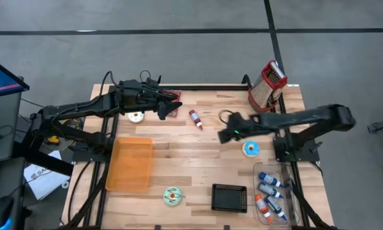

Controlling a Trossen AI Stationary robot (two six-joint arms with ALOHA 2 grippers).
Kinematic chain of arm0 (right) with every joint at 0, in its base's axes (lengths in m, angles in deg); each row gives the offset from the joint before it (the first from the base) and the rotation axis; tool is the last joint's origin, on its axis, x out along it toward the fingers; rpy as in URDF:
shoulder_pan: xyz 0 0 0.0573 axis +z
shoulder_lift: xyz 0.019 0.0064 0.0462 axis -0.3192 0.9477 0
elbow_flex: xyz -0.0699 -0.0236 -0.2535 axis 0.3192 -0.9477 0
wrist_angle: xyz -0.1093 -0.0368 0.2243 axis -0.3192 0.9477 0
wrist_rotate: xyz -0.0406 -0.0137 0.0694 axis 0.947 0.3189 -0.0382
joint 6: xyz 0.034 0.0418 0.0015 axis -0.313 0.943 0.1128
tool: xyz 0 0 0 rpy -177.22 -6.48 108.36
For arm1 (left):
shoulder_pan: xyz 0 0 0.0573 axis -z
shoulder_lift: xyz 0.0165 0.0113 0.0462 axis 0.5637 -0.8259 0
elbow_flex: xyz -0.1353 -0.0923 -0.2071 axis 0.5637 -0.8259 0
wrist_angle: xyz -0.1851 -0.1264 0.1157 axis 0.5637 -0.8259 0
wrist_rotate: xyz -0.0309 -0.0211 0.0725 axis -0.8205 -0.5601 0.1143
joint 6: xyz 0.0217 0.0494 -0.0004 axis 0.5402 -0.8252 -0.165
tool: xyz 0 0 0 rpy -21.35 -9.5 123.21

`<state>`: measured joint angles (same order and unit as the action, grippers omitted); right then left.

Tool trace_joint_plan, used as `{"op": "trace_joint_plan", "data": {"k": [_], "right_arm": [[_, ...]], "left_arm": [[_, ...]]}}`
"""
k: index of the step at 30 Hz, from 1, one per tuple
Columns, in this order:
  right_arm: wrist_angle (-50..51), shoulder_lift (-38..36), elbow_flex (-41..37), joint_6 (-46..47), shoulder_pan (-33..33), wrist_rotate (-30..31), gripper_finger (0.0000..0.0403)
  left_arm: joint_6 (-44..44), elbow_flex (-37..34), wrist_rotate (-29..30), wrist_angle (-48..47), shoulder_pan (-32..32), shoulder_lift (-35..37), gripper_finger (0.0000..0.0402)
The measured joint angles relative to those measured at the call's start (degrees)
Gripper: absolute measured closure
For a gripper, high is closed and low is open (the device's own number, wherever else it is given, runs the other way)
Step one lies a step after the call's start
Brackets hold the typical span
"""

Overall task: Pick & Place Food Item
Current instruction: Put the red food coloring bottle into the transparent bin

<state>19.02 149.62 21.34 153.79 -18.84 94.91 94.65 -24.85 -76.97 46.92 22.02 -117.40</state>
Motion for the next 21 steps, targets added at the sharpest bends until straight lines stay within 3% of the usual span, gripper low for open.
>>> {"op": "trace_joint_plan", "data": {"k": [4, 7, 11, 16, 21], "right_arm": [[-10.84, 10.06, 0.39, -4.05, -5.93, -5.78, 0.0148], [-12.64, 17.52, 4.07, -6.62, -8.24, -7.29, 0.0148], [-12.37, 25.03, 12.24, -12.13, -9.41, -6.36, 0.0148], [-4.96, 34.30, 23.46, -20.26, -10.32, -2.66, 0.0148], [-2.68, 39.91, 28.39, -22.42, -12.03, -2.19, 0.0148]], "left_arm": [[-0.80, 0.03, 0.00, 0.04, 0.02, 1.07, 0.0121], [-1.01, 0.02, 0.00, -0.80, 0.02, 2.02, 0.0121], [-1.53, 0.02, 0.00, -0.83, -0.14, 3.23, 0.0121], [-2.04, 0.00, 0.06, -1.18, -0.44, 4.48, 0.0121], [-2.30, 0.04, 0.60, -0.69, -0.44, 5.57, 0.0121]]}}
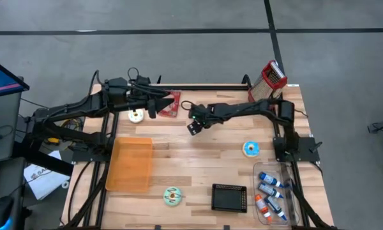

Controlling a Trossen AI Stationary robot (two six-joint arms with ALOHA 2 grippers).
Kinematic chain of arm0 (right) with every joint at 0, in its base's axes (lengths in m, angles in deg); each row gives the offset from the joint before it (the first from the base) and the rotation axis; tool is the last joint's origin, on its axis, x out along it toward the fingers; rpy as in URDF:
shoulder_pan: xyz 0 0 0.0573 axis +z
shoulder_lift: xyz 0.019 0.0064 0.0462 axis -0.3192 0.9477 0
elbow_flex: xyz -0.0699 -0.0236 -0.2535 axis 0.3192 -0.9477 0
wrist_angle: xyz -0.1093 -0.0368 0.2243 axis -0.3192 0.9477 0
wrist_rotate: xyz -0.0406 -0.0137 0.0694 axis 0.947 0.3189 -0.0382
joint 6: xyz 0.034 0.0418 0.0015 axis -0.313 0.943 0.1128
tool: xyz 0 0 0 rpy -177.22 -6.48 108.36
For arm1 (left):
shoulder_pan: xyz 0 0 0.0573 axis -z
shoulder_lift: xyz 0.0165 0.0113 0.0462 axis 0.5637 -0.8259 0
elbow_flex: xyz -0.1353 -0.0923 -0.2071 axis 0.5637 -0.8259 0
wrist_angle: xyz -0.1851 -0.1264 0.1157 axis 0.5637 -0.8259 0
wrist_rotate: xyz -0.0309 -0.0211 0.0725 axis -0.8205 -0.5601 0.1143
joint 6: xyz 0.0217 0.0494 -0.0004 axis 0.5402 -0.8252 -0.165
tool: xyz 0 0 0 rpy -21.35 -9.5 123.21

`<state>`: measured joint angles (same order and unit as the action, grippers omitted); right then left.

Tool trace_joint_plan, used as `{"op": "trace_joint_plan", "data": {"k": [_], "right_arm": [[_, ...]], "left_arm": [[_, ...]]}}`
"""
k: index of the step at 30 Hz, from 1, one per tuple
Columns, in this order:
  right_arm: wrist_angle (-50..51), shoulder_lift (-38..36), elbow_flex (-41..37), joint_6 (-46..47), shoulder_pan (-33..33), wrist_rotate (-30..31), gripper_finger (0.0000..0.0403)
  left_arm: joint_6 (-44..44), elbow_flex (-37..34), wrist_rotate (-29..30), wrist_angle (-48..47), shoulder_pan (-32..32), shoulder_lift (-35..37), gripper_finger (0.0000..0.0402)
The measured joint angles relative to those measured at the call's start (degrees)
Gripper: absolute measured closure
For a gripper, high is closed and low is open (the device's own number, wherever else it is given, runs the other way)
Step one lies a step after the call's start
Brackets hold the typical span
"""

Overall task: Pick & Place Food Item
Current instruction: Put the red food coloring bottle into the transparent bin

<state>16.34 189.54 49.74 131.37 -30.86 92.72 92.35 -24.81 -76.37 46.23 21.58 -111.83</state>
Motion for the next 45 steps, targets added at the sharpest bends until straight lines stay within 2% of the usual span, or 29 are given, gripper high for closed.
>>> {"op": "trace_joint_plan", "data": {"k": [6, 10, 24, 29, 33, 39, 45], "right_arm": [[-1.62, -0.17, -0.64, -0.14, -2.19, 0.12, 0.0148], [-1.62, -0.18, -1.16, -0.44, -3.47, -3.17, 0.0148], [-2.39, 0.36, -1.34, -2.48, -4.52, -2.92, 0.0148], [-2.85, 3.53, -1.01, -3.44, -4.88, -6.52, 0.0148], [-2.73, 4.61, -1.05, -3.43, -3.44, -3.98, 0.0150], [-2.97, 4.90, -0.14, -3.13, -3.45, -3.59, 0.0187], [-3.17, 5.09, 1.02, -3.43, -3.74, -4.06, 0.0270]], "left_arm": [[-0.15, 0.00, 0.47, -0.56, 0.00, 0.60, 0.0121], [-0.58, -0.02, 0.49, -0.64, 0.00, 0.58, 0.0121], [-1.60, -0.02, 0.60, -0.57, 0.00, 0.58, 0.0121], [-1.50, -0.02, 0.62, -0.54, 0.00, 0.58, 0.0121], [-1.05, -0.02, 0.64, -0.52, 0.00, 0.55, 0.0121], [-0.39, -0.02, 0.64, -0.50, 0.00, 0.55, 0.0121], [-0.42, -0.02, 0.64, -0.55, 0.00, 0.55, 0.0121]]}}
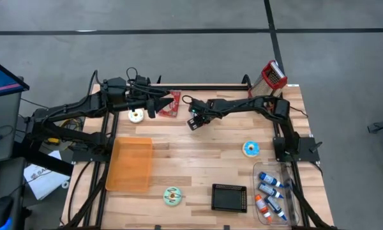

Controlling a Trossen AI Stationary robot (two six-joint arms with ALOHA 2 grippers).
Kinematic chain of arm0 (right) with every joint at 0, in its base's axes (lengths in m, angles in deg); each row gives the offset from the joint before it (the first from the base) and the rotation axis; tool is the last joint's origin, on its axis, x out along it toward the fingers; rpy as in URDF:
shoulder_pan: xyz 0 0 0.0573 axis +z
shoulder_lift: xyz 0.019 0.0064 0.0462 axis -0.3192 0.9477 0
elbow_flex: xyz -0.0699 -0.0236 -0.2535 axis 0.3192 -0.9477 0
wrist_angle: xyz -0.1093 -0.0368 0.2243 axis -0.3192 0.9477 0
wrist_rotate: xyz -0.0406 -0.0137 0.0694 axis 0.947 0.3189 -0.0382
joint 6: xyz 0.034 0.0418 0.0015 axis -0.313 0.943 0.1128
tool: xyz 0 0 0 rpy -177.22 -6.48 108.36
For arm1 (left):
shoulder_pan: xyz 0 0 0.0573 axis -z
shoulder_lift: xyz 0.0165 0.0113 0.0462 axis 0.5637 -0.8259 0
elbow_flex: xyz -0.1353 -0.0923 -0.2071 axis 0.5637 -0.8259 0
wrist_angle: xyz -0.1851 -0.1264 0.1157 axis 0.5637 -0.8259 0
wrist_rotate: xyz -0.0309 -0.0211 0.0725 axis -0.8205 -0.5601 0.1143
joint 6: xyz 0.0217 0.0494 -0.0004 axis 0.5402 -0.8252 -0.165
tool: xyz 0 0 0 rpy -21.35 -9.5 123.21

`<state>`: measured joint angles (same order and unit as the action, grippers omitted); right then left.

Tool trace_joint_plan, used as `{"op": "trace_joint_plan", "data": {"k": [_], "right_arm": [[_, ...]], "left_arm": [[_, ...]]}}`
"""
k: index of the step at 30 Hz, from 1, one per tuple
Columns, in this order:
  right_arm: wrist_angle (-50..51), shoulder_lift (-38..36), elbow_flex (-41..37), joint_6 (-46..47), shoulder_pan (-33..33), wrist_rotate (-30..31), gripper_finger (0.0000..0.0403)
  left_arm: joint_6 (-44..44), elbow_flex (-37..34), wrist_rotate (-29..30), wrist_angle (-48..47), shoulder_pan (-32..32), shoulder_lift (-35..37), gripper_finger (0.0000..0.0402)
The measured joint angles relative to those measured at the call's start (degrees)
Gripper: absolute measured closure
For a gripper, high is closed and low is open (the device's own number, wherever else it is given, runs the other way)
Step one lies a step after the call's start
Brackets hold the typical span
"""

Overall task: Pick & Place Food Item
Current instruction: Put the red food coloring bottle into the transparent bin

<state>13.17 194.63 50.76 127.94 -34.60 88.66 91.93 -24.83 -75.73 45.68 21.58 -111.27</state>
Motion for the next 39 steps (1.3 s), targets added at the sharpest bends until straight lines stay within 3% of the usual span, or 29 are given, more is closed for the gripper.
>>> {"op": "trace_joint_plan", "data": {"k": [2, 7, 9, 16, 20, 28, 33, 39], "right_arm": [[0.85, -0.02, 0.52, -1.17, 0.00, -0.45, 0.0299], [5.83, -3.90, 0.11, -5.36, 1.68, -2.64, 0.0300], [7.18, -7.69, 0.37, -6.41, 3.06, -2.78, 0.0300], [27.07, -23.54, -1.08, -2.95, 12.44, 0.84, 0.0300], [37.71, -33.21, -6.59, 10.35, 22.65, 2.93, 0.0290], [41.79, -46.63, -17.34, 54.43, 49.58, 1.79, 0.0297], [40.47, -45.18, -19.59, 77.44, 67.16, -2.72, 0.0297], [34.23, -40.88, -19.58, 90.31, 79.68, -6.83, 0.0297]], "left_arm": [[0.00, 0.00, 0.00, 0.00, 0.00, 0.00, 0.0121], [-0.15, 0.00, 0.00, -0.28, 0.00, 0.00, 0.0121], [-0.86, 0.00, 0.00, -0.31, 0.00, 0.00, 0.0121], [-1.62, 0.00, -0.02, -1.47, 0.00, 0.00, 0.0121], [-2.96, 0.00, -0.02, -1.89, 0.01, 0.00, 0.0121], [-3.00, 0.00, -0.02, -1.77, 0.01, 0.00, 0.0121], [-2.76, 0.00, -0.01, -1.75, 0.00, 0.00, 0.0121], [-2.45, 0.00, -0.02, -1.70, 0.02, 0.00, 0.0121]]}}
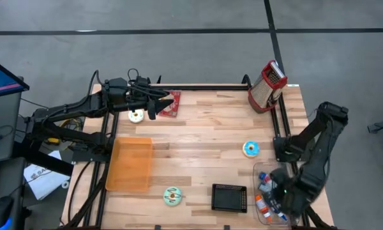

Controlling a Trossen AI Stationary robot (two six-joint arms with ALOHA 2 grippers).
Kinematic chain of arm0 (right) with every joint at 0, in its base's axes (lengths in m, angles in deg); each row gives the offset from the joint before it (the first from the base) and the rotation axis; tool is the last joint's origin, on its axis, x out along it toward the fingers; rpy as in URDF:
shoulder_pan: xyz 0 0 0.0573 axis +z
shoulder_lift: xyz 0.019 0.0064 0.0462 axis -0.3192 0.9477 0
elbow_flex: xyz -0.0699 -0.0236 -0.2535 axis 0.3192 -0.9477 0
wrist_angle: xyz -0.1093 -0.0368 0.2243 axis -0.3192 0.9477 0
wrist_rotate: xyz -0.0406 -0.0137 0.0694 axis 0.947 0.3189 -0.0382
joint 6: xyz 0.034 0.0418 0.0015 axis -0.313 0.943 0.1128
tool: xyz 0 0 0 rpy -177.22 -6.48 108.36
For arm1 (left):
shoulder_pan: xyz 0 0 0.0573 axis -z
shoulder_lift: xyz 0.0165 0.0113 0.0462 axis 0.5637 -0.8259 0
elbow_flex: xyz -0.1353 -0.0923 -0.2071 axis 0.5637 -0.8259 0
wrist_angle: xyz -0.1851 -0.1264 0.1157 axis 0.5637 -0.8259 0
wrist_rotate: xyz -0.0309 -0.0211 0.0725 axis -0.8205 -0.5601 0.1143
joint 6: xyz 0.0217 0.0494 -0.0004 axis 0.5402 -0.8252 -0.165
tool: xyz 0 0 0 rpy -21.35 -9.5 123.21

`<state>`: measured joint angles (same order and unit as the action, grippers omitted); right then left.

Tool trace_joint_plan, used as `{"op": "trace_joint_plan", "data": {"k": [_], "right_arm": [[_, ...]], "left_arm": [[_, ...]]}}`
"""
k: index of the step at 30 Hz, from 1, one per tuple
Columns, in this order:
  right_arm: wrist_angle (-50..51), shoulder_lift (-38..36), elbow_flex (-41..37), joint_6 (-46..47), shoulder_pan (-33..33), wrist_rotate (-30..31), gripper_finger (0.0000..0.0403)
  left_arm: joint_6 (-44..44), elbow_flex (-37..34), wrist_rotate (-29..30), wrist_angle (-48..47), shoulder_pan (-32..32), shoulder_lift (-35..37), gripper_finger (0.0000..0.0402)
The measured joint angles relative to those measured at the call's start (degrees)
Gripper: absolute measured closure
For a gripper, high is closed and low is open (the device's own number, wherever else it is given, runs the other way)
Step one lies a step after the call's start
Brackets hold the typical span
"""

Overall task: Pick & Place Food Item
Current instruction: Put the red food coloring bottle into the transparent bin, then put the popcorn pack into the orange bin

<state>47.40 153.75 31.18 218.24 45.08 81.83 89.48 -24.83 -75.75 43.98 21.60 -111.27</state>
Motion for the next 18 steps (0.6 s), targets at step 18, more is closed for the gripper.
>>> {"op": "trace_joint_plan", "data": {"k": [18], "right_arm": [[-2.28, 6.96, 0.02, -1.45, 2.37, -1.49, 0.0204]], "left_arm": [[1.50, 0.00, 0.01, 0.02, 0.03, 0.00, 0.0121]]}}
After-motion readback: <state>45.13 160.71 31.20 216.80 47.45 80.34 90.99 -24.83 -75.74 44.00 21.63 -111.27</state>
